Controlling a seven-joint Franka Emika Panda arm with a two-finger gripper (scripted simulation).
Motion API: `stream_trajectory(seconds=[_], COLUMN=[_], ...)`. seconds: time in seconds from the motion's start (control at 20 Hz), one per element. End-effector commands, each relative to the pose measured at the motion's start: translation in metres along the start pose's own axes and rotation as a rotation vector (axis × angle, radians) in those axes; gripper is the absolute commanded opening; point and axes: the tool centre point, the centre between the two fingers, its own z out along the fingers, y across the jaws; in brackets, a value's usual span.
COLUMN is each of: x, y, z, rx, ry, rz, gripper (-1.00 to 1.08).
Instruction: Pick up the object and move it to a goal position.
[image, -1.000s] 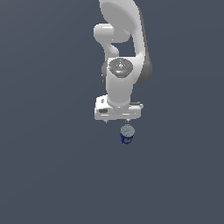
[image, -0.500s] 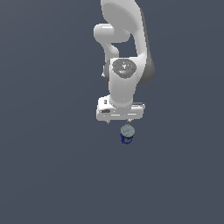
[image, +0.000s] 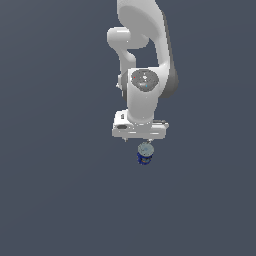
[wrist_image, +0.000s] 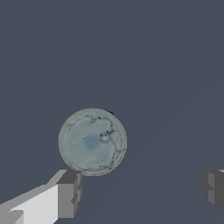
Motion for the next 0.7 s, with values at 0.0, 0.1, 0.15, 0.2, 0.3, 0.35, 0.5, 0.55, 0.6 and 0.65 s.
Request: stream_trajectory(seconds=[0.0,0.1,0.15,0.2,0.3,0.35,0.5,0.55,0.6,0.65], x=[0.001,0.002,0.003,0.003,0.005,0.005,0.007,0.007,0.008,0.009], y=[-0.003,-0.006,-0.008,-0.009,-0.012,-0.014,-0.019,-0.020,-0.022,-0.024], z=[0.002,0.003,0.004,0.005,0.007,0.008,0.011,0.012,0.013,0.013], rx=[0.001,0.002,0.002,0.003,0.003,0.004,0.005,0.006,0.006,0.007], ry=[0.002,0.003,0.004,0.005,0.007,0.008,0.011,0.012,0.013,0.014], rz=[0.049,0.094,0.119,0.144,0.195,0.220,0.295,0.320,0.345,0.370], gripper=[1.00,1.00,1.00,1.00,1.00,1.00,1.00,1.00,1.00,1.00])
